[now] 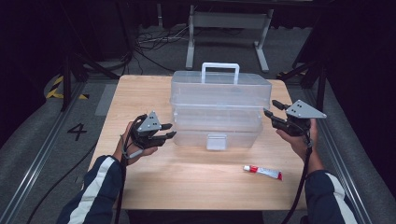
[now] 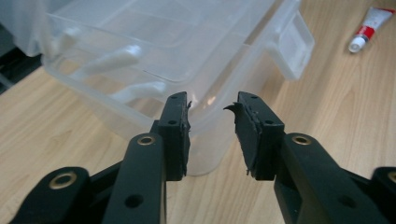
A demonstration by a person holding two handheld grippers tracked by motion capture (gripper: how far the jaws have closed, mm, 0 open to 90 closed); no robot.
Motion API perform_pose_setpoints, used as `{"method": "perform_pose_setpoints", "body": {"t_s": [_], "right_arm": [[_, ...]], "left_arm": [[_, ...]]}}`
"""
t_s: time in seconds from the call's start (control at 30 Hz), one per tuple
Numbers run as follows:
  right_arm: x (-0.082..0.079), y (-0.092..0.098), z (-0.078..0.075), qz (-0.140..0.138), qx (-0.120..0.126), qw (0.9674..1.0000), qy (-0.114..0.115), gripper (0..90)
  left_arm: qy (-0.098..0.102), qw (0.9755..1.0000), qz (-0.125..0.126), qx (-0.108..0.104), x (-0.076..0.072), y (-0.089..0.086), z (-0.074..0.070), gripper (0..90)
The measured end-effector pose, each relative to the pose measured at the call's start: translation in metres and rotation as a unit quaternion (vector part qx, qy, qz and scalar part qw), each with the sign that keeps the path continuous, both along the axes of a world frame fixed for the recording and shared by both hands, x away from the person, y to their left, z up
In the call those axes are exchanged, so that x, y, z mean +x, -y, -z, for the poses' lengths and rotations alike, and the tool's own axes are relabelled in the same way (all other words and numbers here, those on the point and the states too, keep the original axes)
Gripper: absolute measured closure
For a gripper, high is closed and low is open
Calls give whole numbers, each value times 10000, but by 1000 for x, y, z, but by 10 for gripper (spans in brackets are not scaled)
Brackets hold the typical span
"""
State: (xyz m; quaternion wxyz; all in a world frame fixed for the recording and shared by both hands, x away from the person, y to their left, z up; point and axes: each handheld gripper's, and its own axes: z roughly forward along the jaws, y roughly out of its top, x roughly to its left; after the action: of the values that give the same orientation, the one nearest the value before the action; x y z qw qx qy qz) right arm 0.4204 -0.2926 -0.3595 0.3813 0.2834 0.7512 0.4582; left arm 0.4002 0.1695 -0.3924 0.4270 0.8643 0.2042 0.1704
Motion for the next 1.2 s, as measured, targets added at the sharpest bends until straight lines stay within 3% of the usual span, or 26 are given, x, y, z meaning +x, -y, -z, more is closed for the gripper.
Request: {"method": "perform_pose_setpoints", "body": {"t_s": [0.07, 0.17, 0.23, 0.43, 0.6, 0.8, 0.97, 1.1, 1.2], "right_arm": [[0, -2, -1, -29, 21, 10000, 71, 630], [1, -4, -3, 25, 95, 9998, 175, 657], [2, -4, -3, 106, 192, 9994, 278, 664], [3, -11, -5, 363, 263, 9978, 484, 686], [4, -14, -7, 463, 242, 9973, 520, 694], [5, -15, -9, 530, 203, 9968, 560, 704], [5, -18, -13, 643, 206, 9956, 650, 726], [6, -16, -19, 676, 333, 9946, 708, 830], [8, -18, -20, 742, 262, 9944, 699, 831]], "left_arm": [[-41, 9999, 91, 86, 1, 2, 3, 635], [-118, 9994, 332, 46, 2, 5, 5, 655], [-99, 9993, 306, 171, 3, 8, 7, 665], [-166, 9992, 332, 167, 6, 10, 12, 666], [-44, 9995, 293, 136, 5, 9, 9, 639], [-52, 9996, 284, 25, 9, 8, 5, 617], [6, 9994, 331, 66, 10, 8, 3, 621], [27, 9992, 370, 110, 10, 10, 2, 615], [2, 9991, 393, 132, 11, 12, 2, 623]]}}
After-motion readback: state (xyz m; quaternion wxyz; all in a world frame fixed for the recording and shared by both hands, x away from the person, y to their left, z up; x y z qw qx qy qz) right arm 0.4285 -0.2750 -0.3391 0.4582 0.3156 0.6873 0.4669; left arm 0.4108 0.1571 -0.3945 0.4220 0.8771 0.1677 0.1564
